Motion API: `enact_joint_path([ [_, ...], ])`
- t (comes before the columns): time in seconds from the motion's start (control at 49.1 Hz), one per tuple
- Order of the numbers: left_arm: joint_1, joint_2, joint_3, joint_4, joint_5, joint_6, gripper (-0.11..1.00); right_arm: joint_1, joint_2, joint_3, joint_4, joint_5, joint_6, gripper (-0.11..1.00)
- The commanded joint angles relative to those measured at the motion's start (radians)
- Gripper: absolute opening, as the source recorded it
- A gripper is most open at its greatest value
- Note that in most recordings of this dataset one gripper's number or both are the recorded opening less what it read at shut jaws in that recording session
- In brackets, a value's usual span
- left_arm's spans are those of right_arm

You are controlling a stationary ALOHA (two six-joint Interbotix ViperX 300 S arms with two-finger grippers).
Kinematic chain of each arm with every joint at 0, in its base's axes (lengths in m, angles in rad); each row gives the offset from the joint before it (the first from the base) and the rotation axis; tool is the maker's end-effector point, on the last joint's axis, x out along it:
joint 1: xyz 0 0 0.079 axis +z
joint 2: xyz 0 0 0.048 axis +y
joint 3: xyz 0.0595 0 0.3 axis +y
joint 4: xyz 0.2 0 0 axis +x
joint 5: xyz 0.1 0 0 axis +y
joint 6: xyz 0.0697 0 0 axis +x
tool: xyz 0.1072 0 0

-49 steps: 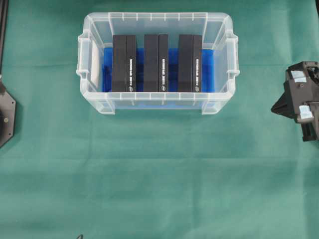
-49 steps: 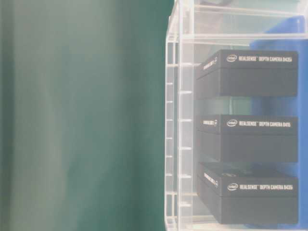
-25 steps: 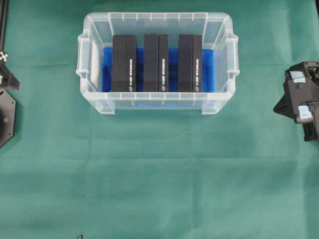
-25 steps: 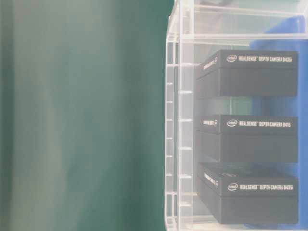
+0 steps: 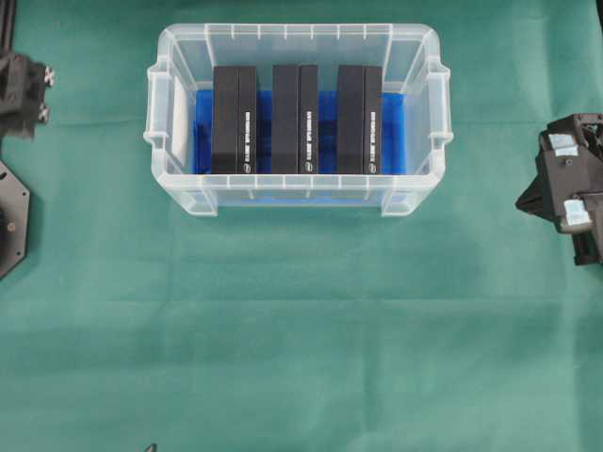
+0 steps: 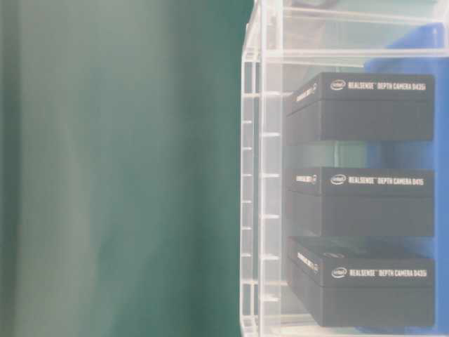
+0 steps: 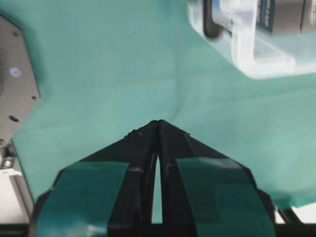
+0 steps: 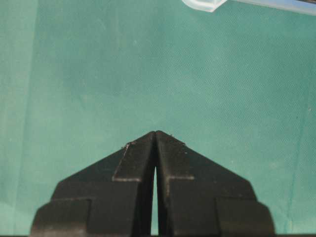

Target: Take the box out of the case with the left arm.

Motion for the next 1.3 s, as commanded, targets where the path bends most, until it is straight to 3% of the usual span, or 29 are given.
enact_joint_path([
  [0.0, 0.072, 0.014, -0.037, -0.002, 0.002, 0.054, 0.02, -0.002, 0.002, -0.026, -0.003, -0.002, 0.005, -0.01],
  [0.143, 0.161, 0.046, -0.06, -0.006, 0.008, 0.155, 0.02, -0.002, 0.002, -0.026, -0.003, -0.002, 0.005, -0.01],
  [0.305, 0.195, 0.081, -0.08, -0.008, 0.04, 0.239, 0.02, -0.002, 0.002, -0.025, -0.005, -0.003, 0.005, -0.01],
  [0.468, 0.221, 0.083, -0.063, -0.009, 0.091, 0.244, 0.02, -0.002, 0.002, -0.025, -0.02, -0.002, 0.003, -0.01],
  [0.672, 0.242, 0.075, -0.046, -0.015, 0.077, 0.298, 0.02, -0.002, 0.002, -0.025, -0.048, -0.002, 0.003, -0.01],
  [0.875, 0.244, 0.075, -0.026, -0.018, 0.074, 0.201, 0.09, -0.002, 0.002, -0.023, -0.048, 0.008, 0.003, -0.01],
  [0.998, 0.245, 0.071, -0.009, -0.018, 0.057, 0.186, 0.25, -0.002, 0.002, -0.023, -0.049, 0.04, 0.003, -0.01],
  [1.201, 0.207, 0.063, -0.005, -0.02, 0.012, 0.179, 0.77, -0.002, 0.0, -0.025, -0.049, 0.084, 0.002, -0.01],
  [1.283, 0.204, 0.06, -0.003, -0.02, 0.0, 0.176, 0.93, -0.002, -0.003, -0.028, -0.051, 0.1, 0.002, -0.01],
])
